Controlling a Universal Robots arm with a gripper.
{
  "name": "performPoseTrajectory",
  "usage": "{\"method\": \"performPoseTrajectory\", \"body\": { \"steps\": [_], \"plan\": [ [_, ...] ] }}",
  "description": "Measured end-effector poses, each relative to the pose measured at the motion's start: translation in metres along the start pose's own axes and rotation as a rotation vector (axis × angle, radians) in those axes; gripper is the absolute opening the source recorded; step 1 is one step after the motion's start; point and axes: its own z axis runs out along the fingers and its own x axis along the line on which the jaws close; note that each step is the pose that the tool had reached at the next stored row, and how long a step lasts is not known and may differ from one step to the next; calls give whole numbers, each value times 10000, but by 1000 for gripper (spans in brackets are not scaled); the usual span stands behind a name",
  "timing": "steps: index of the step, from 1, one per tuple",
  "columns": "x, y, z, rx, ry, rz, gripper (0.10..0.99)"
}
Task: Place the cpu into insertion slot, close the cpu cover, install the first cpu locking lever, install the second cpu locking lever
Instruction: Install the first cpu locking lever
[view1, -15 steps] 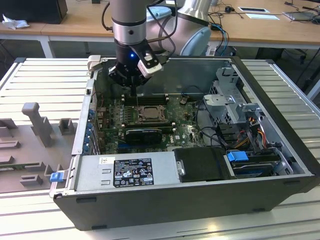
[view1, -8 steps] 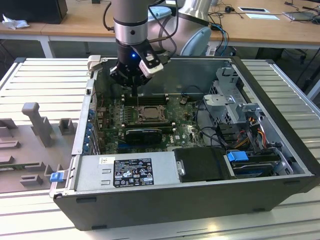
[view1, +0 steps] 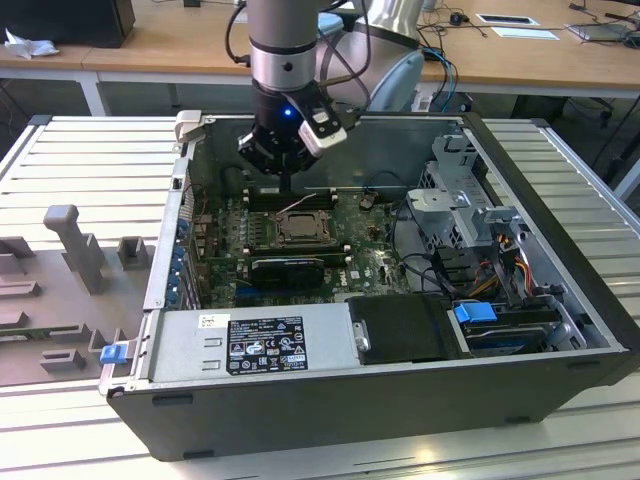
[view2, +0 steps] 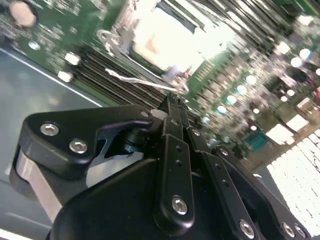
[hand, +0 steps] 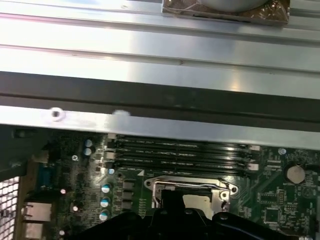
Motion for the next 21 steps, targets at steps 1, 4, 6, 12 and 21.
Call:
{"method": "performPoseTrajectory", "body": {
  "steps": [1, 4, 6, 12, 21],
  "plan": [
    [-17, -2, 4, -1, 0, -1, 106],
    [-25, -4, 18, -71, -10, 3, 106],
    [-25, -4, 25, -456, -40, 12, 106],
    [-30, -12, 124, -490, -51, 13, 106],
    [-84, -24, 279, -709, -78, 134, 106]
  ]
}}
